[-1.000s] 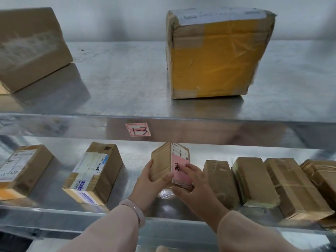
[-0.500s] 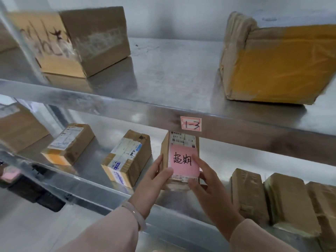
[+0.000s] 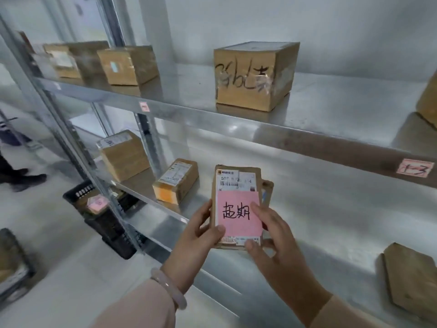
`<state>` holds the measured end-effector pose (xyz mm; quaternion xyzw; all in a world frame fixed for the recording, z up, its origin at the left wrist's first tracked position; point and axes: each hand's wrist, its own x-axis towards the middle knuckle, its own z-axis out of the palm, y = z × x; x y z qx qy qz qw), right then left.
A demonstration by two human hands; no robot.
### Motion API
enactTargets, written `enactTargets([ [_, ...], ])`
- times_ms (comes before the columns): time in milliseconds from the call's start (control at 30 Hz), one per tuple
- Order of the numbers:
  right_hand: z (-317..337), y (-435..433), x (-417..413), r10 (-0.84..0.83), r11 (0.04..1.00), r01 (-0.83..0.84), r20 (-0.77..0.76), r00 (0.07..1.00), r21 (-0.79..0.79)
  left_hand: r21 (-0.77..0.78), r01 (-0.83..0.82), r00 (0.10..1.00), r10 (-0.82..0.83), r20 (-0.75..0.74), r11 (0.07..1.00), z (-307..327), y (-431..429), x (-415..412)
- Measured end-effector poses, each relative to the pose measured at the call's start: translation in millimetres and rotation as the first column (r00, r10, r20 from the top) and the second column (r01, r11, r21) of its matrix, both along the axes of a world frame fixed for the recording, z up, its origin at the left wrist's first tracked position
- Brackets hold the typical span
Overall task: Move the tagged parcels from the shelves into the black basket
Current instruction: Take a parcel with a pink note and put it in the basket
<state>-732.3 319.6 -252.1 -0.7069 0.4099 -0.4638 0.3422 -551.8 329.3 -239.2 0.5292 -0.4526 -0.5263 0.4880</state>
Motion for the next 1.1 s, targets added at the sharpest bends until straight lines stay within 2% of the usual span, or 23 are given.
enactTargets([
  [133, -4.4, 15.7, 82.9, 0.107, 0.994, -0.107, -0.006, 0.994, 0.006, 0.007, -0.096, 0.995, 0.096, -0.003, 0.995, 4.9, 37.1, 82.6],
  [300, -7.7, 34.2, 184.2, 0.245, 0.969, -0.244, -0.016, 0.969, 0.035, -0.018, -0.29, 0.957, 0.29, 0.009, 0.957, 0.0, 78.7, 178.4],
  [433, -15.1, 43.4, 253.9, 0.363, 0.932, -0.361, -0.138, 0.921, 0.039, 0.022, -0.434, 0.9, 0.434, -0.035, 0.901, -6.9, 108.0, 243.4],
  [633, -17.3, 41.6, 326.7, 0.418, 0.891, -0.453, -0.356, 0.836, -0.02, 0.105, -0.561, 0.816, 0.57, -0.098, 0.821, -21.5, 135.3, 315.6],
  [900, -31.8, -7.1, 420.0, 0.43, 0.856, -0.515, -0.492, 0.757, -0.045, 0.178, -0.683, 0.701, 0.704, -0.112, 0.708, -39.5, 125.3, 403.7],
  [1100, -45.0, -72.0, 497.5, 0.443, 0.851, -0.525, -0.521, 0.729, -0.012, 0.204, -0.706, 0.677, 0.731, -0.085, 0.678, -53.2, 69.7, 479.6],
])
